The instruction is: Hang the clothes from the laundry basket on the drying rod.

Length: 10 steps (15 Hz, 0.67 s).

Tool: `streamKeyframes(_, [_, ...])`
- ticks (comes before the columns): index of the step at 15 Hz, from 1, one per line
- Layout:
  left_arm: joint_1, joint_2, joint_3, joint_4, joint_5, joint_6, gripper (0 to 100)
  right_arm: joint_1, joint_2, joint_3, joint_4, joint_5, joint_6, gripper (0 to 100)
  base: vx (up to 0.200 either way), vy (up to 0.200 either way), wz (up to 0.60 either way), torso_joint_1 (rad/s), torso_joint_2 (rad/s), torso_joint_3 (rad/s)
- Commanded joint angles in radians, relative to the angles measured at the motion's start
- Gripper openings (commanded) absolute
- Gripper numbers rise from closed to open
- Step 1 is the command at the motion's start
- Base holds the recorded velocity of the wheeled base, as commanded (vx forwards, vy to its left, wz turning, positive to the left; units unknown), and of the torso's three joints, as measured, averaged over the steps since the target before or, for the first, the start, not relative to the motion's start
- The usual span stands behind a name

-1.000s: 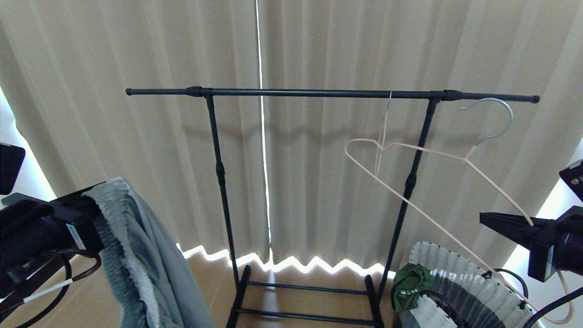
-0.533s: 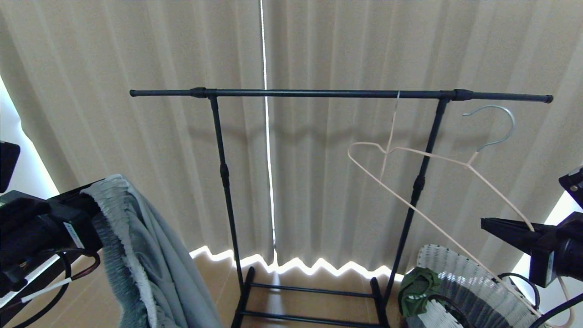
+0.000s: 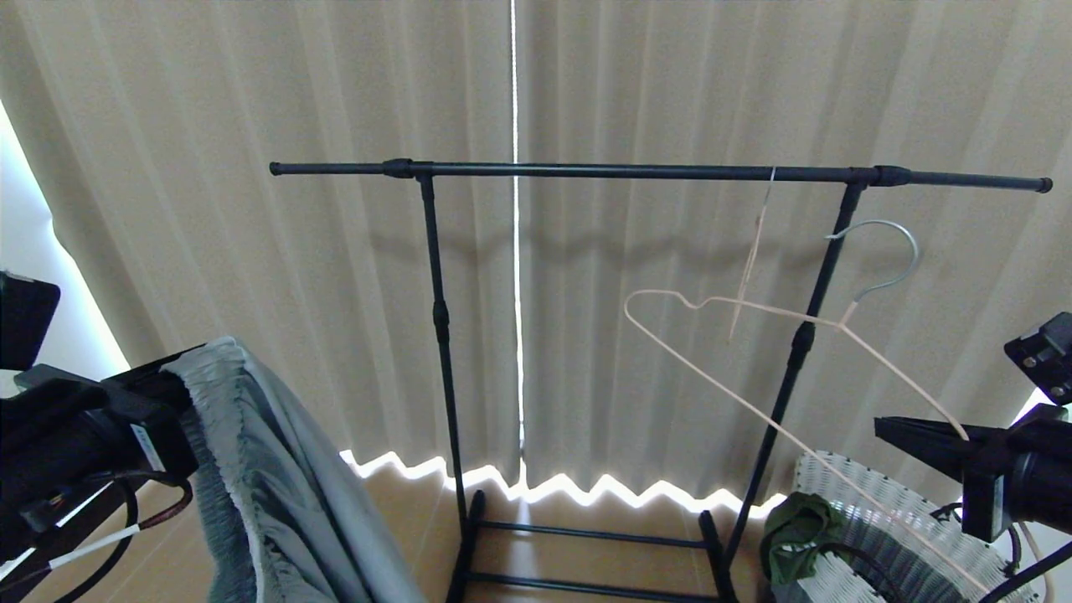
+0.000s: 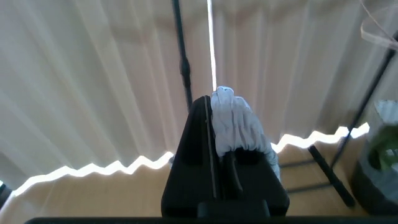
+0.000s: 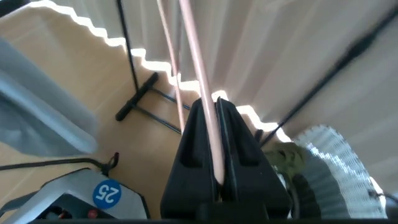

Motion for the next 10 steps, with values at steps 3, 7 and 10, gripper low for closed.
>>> streamKeyframes(3, [-0.064, 0.017, -0.011, 0.0, 0.0, 0.015, 0, 0.07, 0.049, -0.002, 0.003, 0.0, 0.003, 0, 0.0, 0.0, 0.0, 0.0, 0.0, 0.0])
streamKeyframes(7, [-0.065, 0.16, -0.13, 0.005, 0.071, 0.069, 0, 0.218, 0.085, -0.028, -0.013, 0.0, 0.046, 0, 0.0, 0.0, 0.0, 0.0, 0.0, 0.0])
streamKeyframes(10, [-0.1, 0.351, -0.297, 0.014, 0.265, 0.062, 0, 0.382, 0.117, -0.071, -0.014, 0.001, 0.169, 0, 0.0, 0.0, 0.0, 0.0, 0.0, 0.0])
